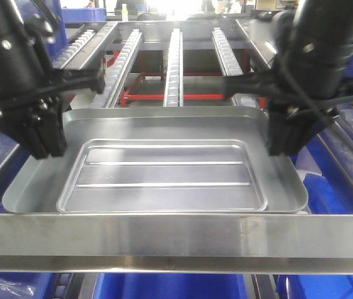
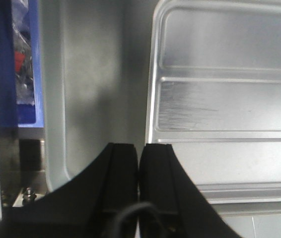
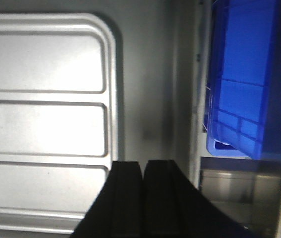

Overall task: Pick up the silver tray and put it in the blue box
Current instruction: 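Position left and right grippers over opposite short edges of the tray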

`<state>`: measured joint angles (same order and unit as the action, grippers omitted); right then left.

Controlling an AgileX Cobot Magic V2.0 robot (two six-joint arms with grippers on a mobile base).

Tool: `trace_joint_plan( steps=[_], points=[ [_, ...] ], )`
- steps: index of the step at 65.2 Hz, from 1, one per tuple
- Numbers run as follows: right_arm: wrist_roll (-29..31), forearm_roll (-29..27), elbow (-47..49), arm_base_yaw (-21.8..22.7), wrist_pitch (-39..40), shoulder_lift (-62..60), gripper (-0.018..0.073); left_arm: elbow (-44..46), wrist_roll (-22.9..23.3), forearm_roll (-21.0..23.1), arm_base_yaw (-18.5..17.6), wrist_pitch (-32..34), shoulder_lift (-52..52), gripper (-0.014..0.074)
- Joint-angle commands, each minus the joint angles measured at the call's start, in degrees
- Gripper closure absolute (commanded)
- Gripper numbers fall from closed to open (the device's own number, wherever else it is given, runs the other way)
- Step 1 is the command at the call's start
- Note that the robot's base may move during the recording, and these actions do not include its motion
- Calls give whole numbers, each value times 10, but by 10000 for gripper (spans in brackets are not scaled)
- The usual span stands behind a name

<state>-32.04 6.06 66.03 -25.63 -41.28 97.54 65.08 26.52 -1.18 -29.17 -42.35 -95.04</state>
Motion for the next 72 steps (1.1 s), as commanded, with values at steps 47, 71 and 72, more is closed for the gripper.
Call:
trace_joint_plan(
  steps=[47,71,72],
  points=[
    [-1,2,21,-18,52,17,501,19,-2,-15,-4,28,7,601],
    [-1,2,21,-18,65,17,501,19,-2,-13,-4,59,-8,602],
    [-1,2,21,-18,65,17,501,19,-2,-13,-4,59,-10,602]
  ],
)
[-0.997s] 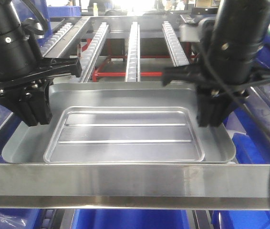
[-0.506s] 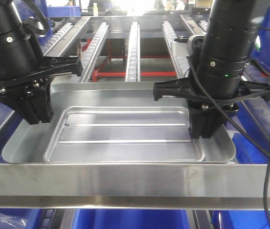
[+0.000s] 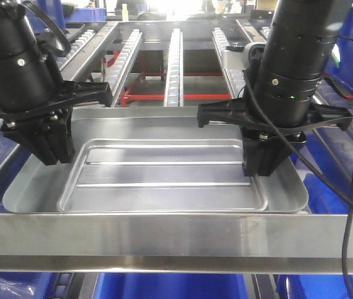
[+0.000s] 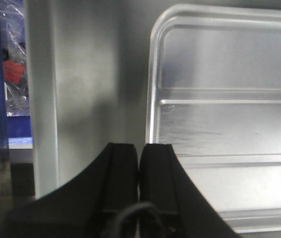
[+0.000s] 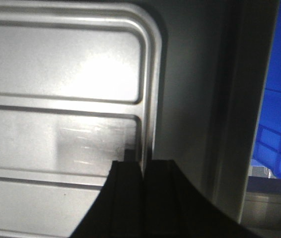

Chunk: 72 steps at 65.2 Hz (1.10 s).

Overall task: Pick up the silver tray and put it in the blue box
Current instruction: 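Position left and right grippers over opposite short edges of the tray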

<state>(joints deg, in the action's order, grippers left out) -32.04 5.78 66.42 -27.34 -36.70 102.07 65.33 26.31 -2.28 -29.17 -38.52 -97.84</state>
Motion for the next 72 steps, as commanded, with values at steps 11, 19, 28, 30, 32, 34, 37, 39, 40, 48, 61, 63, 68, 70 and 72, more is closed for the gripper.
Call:
trace_joint_plan(
  steps=[11,19,28,30,32,34,37,39,40,48,61,63,68,70,72],
  points=[
    [-1,5,17,-1,20,-28,501,17,22,-15,-19,14,9,602],
    [-1,5,17,-1,17,-28,501,17,83,-76,-34,15,7,602],
    [-1,5,17,-1,16,-28,501,17,95,-81,-33,16,7,602],
    [-1,5,17,-1,16,-28,501,17,95,-81,-33,17,7,602],
    [-1,5,17,-1,17,-28,501,17,95,-81,-33,19,7,602],
    [-1,5,17,-1,17,-28,501,17,95,-81,-33,22,7,602],
    [-1,5,17,-1,18,-28,501,17,95,-78,-33,29,7,602],
    [-1,5,17,-1,19,-28,501,17,95,-75,-33,32,7,602],
    [-1,5,17,-1,19,-28,501,17,95,-74,-33,33,7,602],
    [-1,5,17,-1,18,-28,501,17,95,-68,-33,34,7,602],
    [-1,5,17,-1,19,-28,501,17,95,-68,-33,29,7,602],
    [-1,5,17,-1,19,-28,501,17,95,-66,-33,29,7,602],
    [-1,5,17,-1,18,-28,499,17,95,-64,-33,29,7,602],
    [-1,5,17,-1,18,-28,499,17,95,-64,-33,29,7,602],
    [-1,5,17,-1,17,-28,499,17,95,-64,-33,29,7,602]
  ],
)
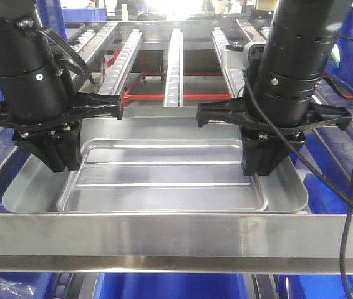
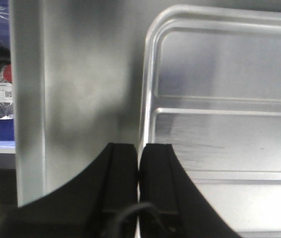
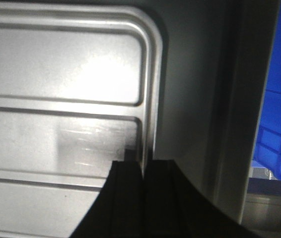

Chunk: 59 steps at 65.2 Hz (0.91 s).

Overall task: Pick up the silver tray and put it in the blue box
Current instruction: 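Position left and right grippers over opposite short edges of the tray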

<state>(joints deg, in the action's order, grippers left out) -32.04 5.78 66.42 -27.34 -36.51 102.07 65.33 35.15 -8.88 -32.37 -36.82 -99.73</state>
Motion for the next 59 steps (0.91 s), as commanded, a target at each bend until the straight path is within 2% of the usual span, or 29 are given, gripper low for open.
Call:
trace_joint_plan(
  steps=[1,8,16,22,32,59],
  points=[
    [-1,5,17,-1,15,-28,499,17,7,2,-1,12,26,602],
    [-1,3,17,-1,12,-28,462,17,7,3,-1,12,26,602],
    [-1,-3,17,-1,12,-28,281,17,7,3,-1,12,26,602],
    [-1,-4,17,-1,12,-28,206,17,7,5,-1,12,26,602],
    [-1,-4,17,-1,12,-28,203,17,7,28,-1,13,26,602],
    [-1,-6,17,-1,15,-28,203,17,7,20,-1,13,26,602]
  ],
)
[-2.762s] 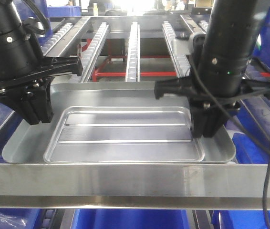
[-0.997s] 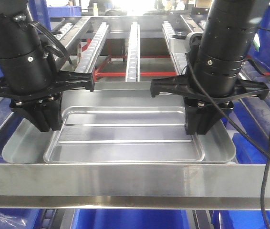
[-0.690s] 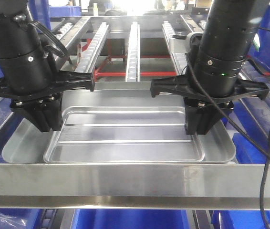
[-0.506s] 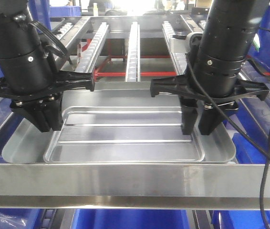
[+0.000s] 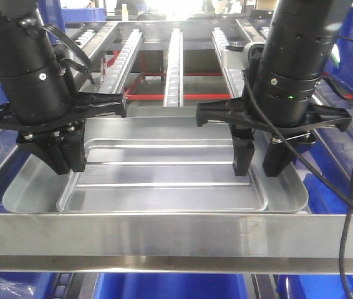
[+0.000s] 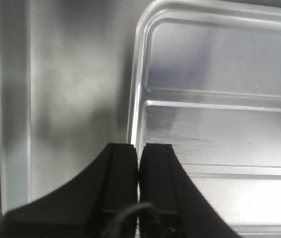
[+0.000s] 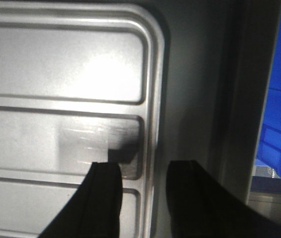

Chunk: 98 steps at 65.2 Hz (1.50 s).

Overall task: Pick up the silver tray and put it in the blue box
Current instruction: 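Position left and right grippers over opposite short edges of the tray, then open both grippers and lower them around the tray's side rims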

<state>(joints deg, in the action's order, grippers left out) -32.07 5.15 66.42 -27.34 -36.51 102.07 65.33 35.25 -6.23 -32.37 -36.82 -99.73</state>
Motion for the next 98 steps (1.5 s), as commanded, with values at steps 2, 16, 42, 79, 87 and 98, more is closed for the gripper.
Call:
trace_joint_plan(
  steps=[2,16,42,79,87,98],
  points=[
    [-1,-1,17,-1,15,-28,203,17,6,-8,-1,13,26,602],
    [-1,-16,17,-1,15,-28,203,17,6,-27,-1,11,26,602],
    [-1,-37,17,-1,16,-28,202,17,6,-25,-1,-6,26,314],
    [-1,-12,17,9,18,-28,190,17,6,-28,-1,2,26,312],
    [-1,-12,17,9,19,-28,190,17,6,-28,-1,2,26,312],
    [-1,-12,17,9,23,-28,148,17,6,-28,-1,4,26,312]
  ],
)
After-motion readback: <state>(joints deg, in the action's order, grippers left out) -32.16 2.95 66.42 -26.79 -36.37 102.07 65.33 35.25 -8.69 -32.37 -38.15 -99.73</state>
